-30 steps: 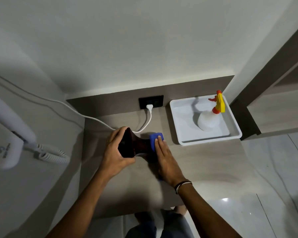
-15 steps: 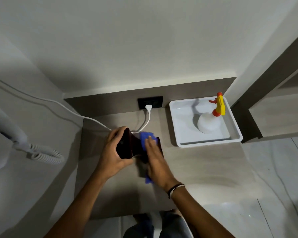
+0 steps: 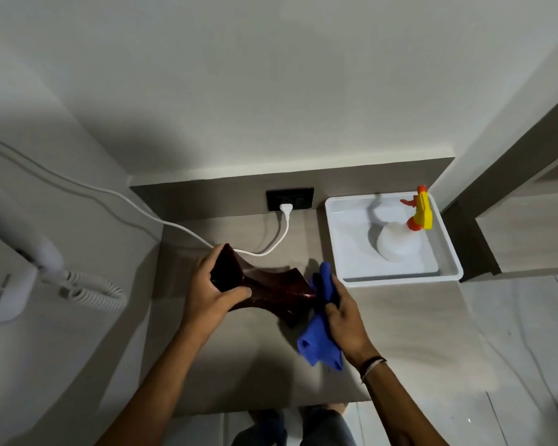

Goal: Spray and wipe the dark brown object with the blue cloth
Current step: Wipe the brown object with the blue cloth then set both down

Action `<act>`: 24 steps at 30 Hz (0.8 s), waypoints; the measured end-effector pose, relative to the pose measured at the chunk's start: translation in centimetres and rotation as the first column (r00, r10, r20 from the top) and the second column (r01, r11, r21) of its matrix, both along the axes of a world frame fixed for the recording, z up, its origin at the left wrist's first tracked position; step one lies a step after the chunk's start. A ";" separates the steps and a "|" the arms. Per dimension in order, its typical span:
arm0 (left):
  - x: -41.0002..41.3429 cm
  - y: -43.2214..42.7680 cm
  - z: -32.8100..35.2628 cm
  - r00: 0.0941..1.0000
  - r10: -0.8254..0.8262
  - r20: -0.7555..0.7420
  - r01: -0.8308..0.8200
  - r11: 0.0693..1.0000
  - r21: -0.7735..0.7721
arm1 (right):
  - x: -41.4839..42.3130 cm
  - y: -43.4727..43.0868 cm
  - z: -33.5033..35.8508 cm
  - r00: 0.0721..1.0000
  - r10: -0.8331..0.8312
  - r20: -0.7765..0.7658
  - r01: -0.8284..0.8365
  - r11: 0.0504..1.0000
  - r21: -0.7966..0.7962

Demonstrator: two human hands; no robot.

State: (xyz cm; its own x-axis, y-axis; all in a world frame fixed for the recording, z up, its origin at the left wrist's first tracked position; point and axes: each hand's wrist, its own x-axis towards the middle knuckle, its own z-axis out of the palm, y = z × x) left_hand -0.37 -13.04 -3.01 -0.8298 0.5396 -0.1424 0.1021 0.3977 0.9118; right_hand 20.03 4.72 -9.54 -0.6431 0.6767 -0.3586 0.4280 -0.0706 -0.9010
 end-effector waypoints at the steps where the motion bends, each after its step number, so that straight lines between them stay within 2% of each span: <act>1: 0.0 0.1 -0.1 0.997 0.056 0.045 -0.056 0.998 -0.003 | -0.1 -0.1 -0.1 0.998 -0.051 -0.033 0.047 0.991 -0.122; 3: 0.0 0.4 0.0 0.988 0.119 0.094 -0.115 0.992 -0.044 | -1.0 -0.6 0.2 0.990 -0.132 -0.058 0.110 0.952 -0.287; 5: -0.1 0.4 0.6 0.989 0.125 0.080 -0.111 0.981 -0.158 | -1.8 -1.0 0.5 0.979 -0.187 -0.082 0.146 0.921 -0.360; 7: -0.2 0.2 1.3 0.999 0.027 0.044 -0.014 0.966 -0.260 | -2.6 -1.0 0.8 0.973 -0.214 -0.083 0.165 0.904 -0.394; 9: -0.7 -0.4 1.9 0.990 -0.119 0.080 0.138 0.943 -0.304 | -3.2 -0.6 0.9 0.970 -0.230 -0.072 0.181 0.891 -0.416; 12: -1.0 -1.2 2.5 0.945 -0.302 0.129 0.328 0.857 -0.397 | -3.9 -0.1 0.4 0.971 -0.231 -0.055 0.188 0.890 -0.415; 14: -0.6 -1.3 2.5 0.924 -0.381 0.037 0.343 0.780 -0.523 | -4.1 0.3 0.3 0.973 -0.225 -0.052 0.186 0.898 -0.398; 15: -0.4 -1.3 2.4 0.905 -0.419 -0.081 0.297 0.755 -0.584 | -4.2 0.4 0.2 0.975 -0.217 -0.054 0.181 0.907 -0.380; 17: -0.2 -1.1 1.8 0.775 -0.500 -0.386 0.203 0.776 -0.597 | -4.4 0.5 0.3 0.981 -0.187 -0.051 0.162 0.934 -0.317; 18: -0.1 -0.9 1.5 0.704 -0.520 -0.484 0.213 0.804 -0.555 | -4.6 0.5 0.3 0.986 -0.163 -0.044 0.144 0.949 -0.280; 21: 0.9 -0.3 1.0 0.639 -0.550 -0.537 0.321 0.826 -0.463 | -4.7 0.2 0.8 0.998 -0.062 -0.001 0.061 0.986 -0.155; 24: 1.3 0.0 0.8 0.658 -0.512 -0.552 0.306 0.852 -0.425 | -4.2 -0.4 2.0 0.999 -0.014 0.034 0.016 0.998 -0.058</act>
